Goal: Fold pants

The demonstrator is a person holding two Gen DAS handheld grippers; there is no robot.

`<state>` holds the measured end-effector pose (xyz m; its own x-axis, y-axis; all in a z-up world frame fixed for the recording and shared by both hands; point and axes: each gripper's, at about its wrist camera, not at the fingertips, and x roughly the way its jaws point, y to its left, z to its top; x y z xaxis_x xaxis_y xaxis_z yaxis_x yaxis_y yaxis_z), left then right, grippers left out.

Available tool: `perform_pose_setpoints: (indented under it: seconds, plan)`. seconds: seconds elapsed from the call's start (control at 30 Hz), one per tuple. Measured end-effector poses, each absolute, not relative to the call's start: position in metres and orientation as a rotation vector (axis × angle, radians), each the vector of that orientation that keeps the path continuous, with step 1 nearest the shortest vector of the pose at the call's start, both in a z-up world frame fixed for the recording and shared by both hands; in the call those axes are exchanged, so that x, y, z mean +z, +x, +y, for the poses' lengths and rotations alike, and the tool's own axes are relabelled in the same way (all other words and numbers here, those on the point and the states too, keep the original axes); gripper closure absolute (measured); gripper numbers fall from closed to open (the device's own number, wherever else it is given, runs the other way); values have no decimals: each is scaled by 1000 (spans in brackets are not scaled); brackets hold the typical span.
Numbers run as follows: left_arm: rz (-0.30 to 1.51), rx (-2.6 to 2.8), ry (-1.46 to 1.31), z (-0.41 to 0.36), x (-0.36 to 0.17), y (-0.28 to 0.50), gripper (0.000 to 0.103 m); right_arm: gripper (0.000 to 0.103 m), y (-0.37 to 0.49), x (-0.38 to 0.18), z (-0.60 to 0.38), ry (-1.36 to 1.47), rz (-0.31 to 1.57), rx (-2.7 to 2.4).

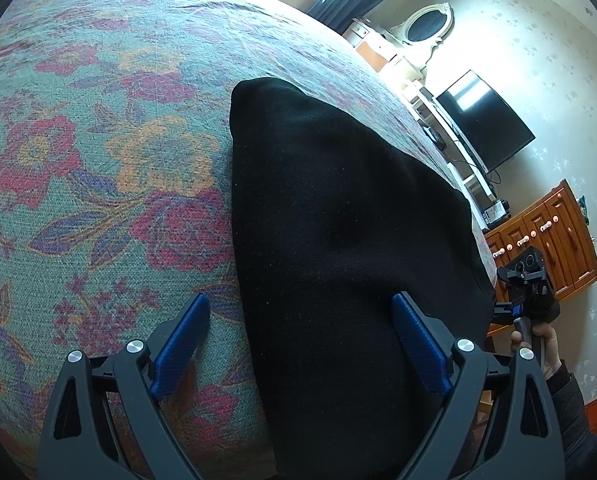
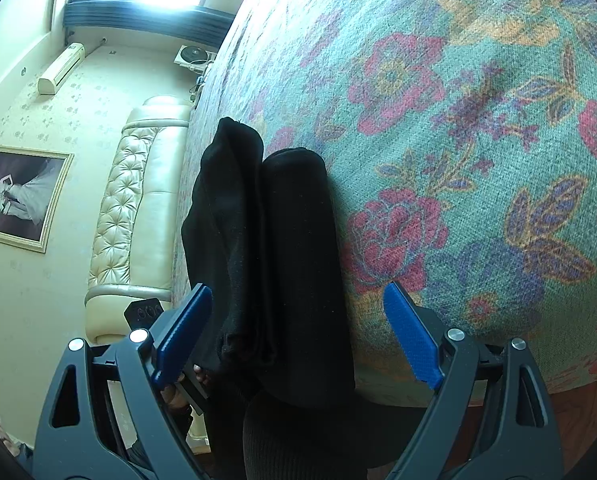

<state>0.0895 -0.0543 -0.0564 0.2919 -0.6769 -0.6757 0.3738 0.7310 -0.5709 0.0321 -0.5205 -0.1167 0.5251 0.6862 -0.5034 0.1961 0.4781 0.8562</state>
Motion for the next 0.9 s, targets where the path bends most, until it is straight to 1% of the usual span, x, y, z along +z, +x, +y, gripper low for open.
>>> perform_pose_setpoints:
  seconds: [0.23,0.33,0.4,0.57,0.7,0.83,0.9]
  plan:
    - [1069,-817,-424,-49,-50,115,12,15,48,-113,-525,1046,1000,375]
    - [1119,-860,-439,-52,-58,127,12,15,56,-117,-523,1050,1010,389]
    - [1155,-883,-487,-53,-67,132,12,13,62,-119,-520,1056,1013,421]
    - [1152,-914,-534,-52,-71,139,12,13,83,-118,-510,1063,1026,518]
    - [1153,-916,-570,-44,-73,143,12,11,100,-113,-490,975,1071,530]
    - [1163,-928,-499,-55,-71,138,12,10,106,-110,-478,933,1087,554]
    - [1158,-942,-468,-64,-69,137,5,10,106,-109,-477,928,1080,567]
